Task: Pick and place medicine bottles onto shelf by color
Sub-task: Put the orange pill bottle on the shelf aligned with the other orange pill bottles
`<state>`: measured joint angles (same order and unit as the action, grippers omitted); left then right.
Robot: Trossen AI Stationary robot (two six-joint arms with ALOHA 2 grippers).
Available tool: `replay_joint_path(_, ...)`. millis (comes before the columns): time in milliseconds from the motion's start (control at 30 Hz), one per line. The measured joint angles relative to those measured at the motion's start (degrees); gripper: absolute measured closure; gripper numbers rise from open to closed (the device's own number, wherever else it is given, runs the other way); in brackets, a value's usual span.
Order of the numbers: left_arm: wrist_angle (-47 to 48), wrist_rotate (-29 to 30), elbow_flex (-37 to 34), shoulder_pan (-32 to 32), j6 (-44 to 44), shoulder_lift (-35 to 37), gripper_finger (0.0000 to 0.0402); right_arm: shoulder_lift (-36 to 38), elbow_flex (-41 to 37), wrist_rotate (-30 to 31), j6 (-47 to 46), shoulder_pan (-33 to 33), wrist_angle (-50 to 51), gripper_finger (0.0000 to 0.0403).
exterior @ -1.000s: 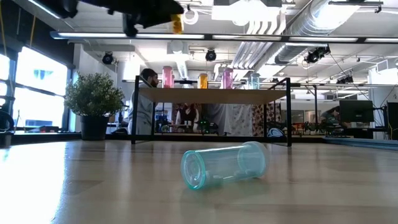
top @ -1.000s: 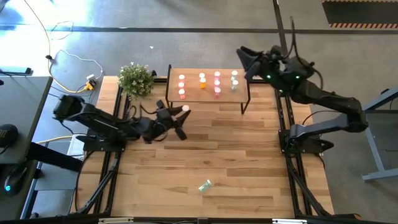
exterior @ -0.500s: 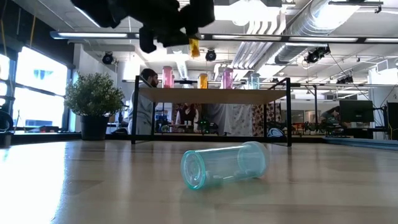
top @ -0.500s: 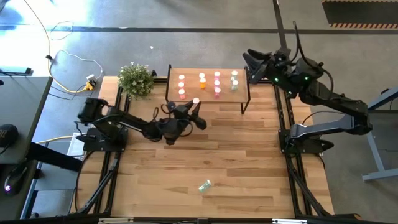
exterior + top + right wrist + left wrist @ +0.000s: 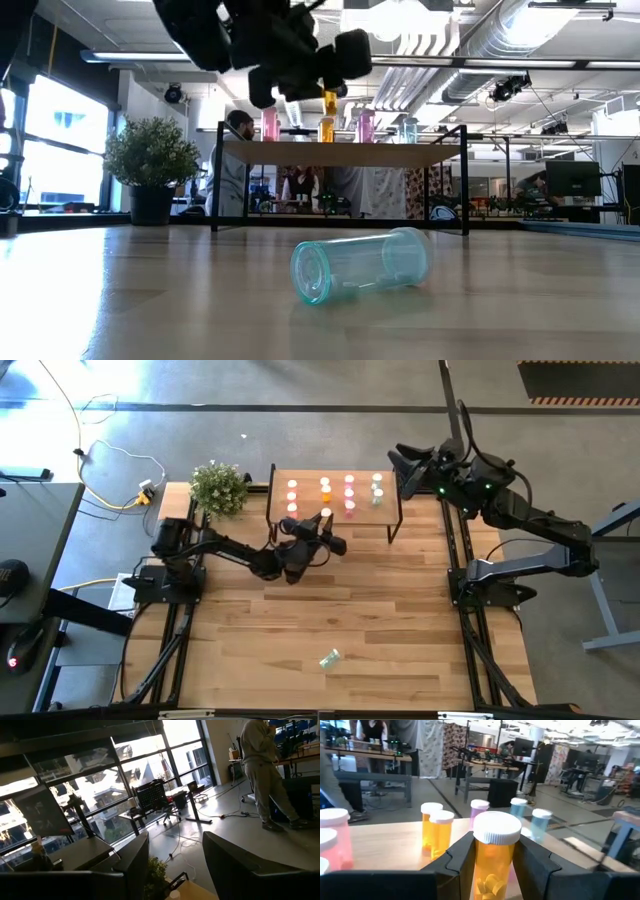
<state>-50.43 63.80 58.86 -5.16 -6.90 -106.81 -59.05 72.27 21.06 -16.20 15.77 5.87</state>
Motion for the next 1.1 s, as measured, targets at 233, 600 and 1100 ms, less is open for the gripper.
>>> replay_joint_path(233,0.2,1.6,0.5,-2.1,-0.1,-1.5,0.0291,0.0,0.0,0.0,1.3,0.0,1.1,0.0226)
replay_joint_path(600,4.8,1.7,0.5,-3.6,-3.5,-1.5,0.0303,0.0,0.0,0.0,2.6,0.0,1.8,0.0226)
replay_joint_path(1100,7.7,-3.2,0.5,-7.3,-6.5,-2.1,0.0298,0.0,0.0,0.0,3.6,0.0,1.8,0.0226)
